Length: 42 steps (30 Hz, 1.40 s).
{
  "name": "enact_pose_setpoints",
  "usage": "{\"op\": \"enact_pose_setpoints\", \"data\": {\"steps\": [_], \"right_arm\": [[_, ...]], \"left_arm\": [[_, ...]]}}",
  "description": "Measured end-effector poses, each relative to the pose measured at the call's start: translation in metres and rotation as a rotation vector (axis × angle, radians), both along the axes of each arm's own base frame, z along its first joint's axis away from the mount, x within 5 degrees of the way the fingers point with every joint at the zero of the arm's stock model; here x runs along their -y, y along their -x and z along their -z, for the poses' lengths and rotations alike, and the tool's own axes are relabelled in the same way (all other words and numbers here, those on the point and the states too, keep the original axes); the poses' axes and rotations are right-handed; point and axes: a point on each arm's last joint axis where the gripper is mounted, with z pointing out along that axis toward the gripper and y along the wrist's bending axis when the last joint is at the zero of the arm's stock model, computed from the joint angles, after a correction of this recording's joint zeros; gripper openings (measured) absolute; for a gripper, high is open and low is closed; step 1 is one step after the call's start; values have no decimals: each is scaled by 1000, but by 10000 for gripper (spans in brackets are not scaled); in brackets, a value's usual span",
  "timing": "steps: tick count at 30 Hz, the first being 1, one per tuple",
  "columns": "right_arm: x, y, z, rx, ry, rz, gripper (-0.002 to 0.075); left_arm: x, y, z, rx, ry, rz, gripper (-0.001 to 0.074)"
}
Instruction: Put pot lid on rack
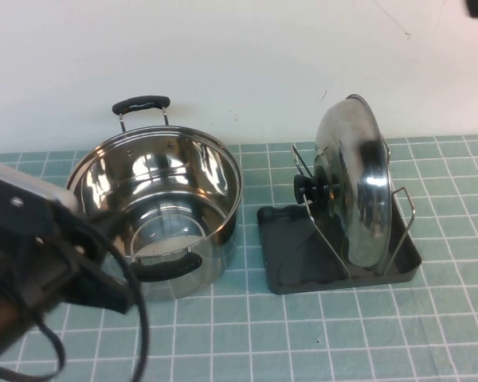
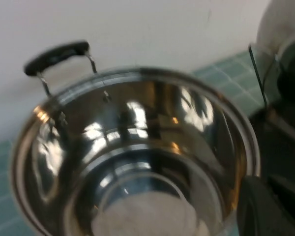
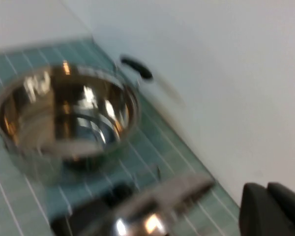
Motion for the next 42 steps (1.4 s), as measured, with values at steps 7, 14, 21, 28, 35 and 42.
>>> {"op": "enact_pose_setpoints", "data": {"steps": [7, 14, 21, 28, 35, 42], "right_arm": [[43, 30, -5, -146, 480, 312, 8], [61, 57, -15, -198, 550, 506, 6], [39, 102, -14, -11, 380, 358, 6], [32, 160, 39, 65, 295, 371, 4], [24, 211, 114, 160, 218, 338, 2], [23, 240, 169, 158, 195, 341, 1]], "left_arm": [[-45, -1, -38, 129, -245, -411, -1], [-80, 17, -51, 99, -336, -718, -1], [-79, 48, -79, 250, 175, -561, -1], [-30, 83, -103, 337, 426, 158, -1], [4, 86, -46, -110, -40, 544, -1], [-27, 61, -4, -422, -303, 124, -1]]}}
